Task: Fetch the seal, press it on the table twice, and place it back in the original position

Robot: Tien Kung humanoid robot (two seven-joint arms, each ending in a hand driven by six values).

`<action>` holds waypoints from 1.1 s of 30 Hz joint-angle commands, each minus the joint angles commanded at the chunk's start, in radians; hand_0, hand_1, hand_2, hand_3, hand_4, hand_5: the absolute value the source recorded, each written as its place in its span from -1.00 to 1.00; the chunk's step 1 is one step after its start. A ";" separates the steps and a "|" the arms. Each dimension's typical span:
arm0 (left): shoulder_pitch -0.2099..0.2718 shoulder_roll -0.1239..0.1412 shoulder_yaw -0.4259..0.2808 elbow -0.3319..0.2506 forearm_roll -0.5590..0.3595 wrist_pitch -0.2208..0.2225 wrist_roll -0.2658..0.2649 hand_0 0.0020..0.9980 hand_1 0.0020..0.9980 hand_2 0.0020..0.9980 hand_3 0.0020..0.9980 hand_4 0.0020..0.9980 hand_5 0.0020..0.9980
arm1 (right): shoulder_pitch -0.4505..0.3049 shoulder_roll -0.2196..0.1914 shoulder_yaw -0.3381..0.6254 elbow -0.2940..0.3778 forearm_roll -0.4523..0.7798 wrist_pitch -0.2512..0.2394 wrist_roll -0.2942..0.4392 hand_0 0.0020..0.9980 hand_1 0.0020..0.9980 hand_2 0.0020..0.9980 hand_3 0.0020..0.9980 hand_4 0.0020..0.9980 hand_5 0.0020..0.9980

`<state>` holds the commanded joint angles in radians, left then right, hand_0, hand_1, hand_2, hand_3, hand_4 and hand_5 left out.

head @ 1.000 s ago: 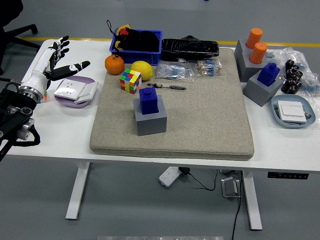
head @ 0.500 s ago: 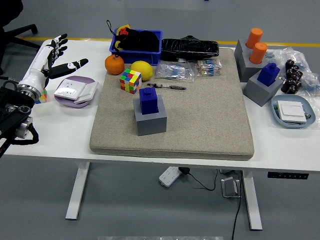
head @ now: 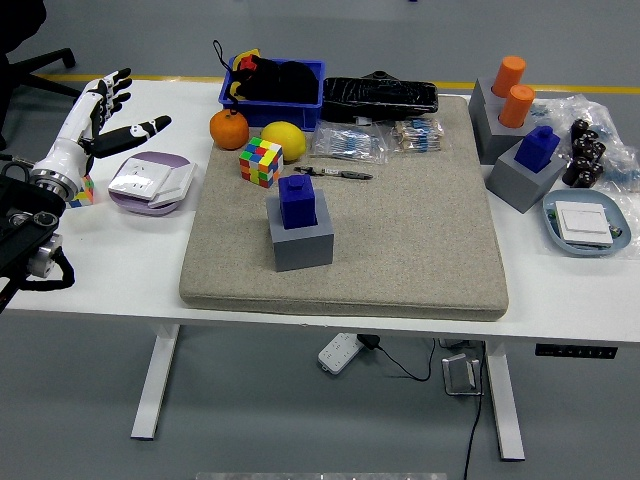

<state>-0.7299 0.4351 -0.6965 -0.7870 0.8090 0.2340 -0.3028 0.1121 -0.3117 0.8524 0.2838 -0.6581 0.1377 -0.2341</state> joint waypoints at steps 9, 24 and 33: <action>-0.003 -0.008 0.006 -0.004 0.001 -0.001 0.000 0.87 0.87 0.92 0.92 0.89 -0.41 | -0.013 0.002 0.009 -0.003 -0.001 0.003 -0.001 0.73 0.55 0.45 0.49 0.59 0.14; -0.004 -0.010 0.006 -0.004 -0.002 -0.001 0.001 0.87 0.87 0.91 0.92 0.84 -0.42 | -0.012 0.009 0.023 -0.003 -0.003 0.001 0.001 0.73 0.55 0.46 0.49 0.59 0.14; -0.007 -0.009 0.007 -0.005 -0.001 -0.002 0.003 0.87 0.87 0.91 0.92 0.83 -0.42 | -0.009 0.008 0.026 -0.003 -0.003 0.001 0.002 0.73 0.55 0.46 0.48 0.59 0.14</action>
<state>-0.7367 0.4263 -0.6900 -0.7917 0.8080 0.2316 -0.2997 0.1033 -0.3038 0.8789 0.2812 -0.6613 0.1389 -0.2324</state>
